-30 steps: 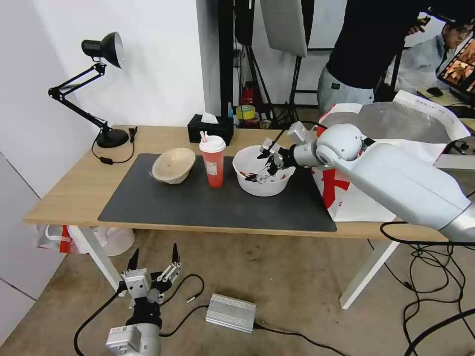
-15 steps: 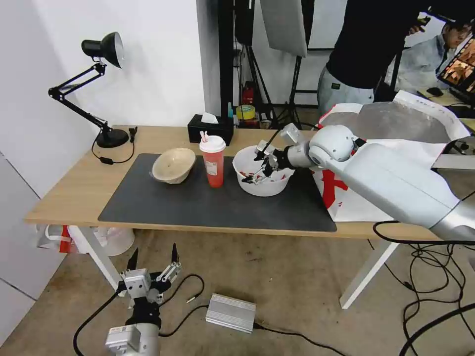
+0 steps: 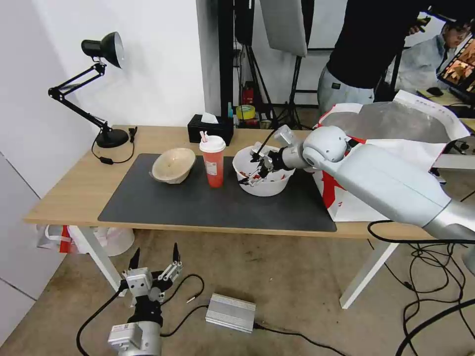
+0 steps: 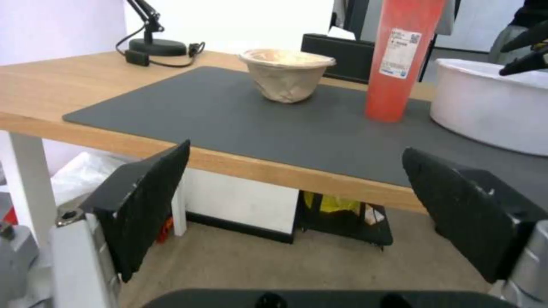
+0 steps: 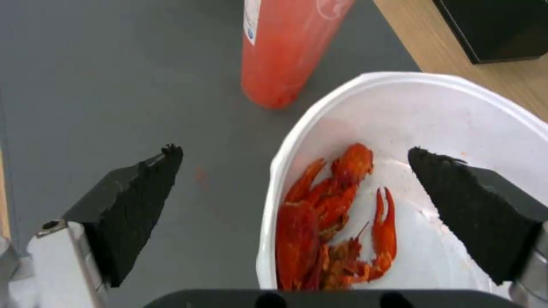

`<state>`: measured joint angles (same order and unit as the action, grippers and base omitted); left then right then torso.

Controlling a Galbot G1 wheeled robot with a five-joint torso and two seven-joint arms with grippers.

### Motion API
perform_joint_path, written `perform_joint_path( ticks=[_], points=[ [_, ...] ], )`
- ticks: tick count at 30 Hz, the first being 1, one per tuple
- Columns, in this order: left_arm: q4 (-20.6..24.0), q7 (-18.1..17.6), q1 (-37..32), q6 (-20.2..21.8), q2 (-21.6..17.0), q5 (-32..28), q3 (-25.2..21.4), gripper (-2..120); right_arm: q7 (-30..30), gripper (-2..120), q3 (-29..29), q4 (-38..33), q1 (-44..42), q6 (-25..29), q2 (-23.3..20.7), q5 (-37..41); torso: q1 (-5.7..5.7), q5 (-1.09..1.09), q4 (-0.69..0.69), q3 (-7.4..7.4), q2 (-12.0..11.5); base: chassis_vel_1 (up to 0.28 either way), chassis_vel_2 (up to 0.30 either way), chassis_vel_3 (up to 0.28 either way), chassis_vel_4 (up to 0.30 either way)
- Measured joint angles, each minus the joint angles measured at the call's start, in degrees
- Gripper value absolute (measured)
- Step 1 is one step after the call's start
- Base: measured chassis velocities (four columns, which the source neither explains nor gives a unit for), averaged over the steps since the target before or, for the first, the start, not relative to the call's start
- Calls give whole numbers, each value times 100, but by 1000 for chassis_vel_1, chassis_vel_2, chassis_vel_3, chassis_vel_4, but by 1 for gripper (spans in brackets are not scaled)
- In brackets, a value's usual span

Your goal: Pick up the trash from the table and place it into the takeout bag.

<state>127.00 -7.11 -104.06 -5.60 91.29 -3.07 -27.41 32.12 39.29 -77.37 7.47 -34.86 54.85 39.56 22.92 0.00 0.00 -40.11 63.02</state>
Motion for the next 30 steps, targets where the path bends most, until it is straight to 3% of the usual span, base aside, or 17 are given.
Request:
perform_joint_path(
  ticks=[17,30],
  points=[
    [-56,-5,27,-3,0,-7,9,100,-98,100,59,108,16,-92,186,-14,0,0,0,0,0,0,0,0,0],
    [-62,-16,27,-9,-1,-22,-6,100,-147,100,30,-117,-276,-135,21,-51,0,1,0,1,0,0,0,0,0]
  ],
)
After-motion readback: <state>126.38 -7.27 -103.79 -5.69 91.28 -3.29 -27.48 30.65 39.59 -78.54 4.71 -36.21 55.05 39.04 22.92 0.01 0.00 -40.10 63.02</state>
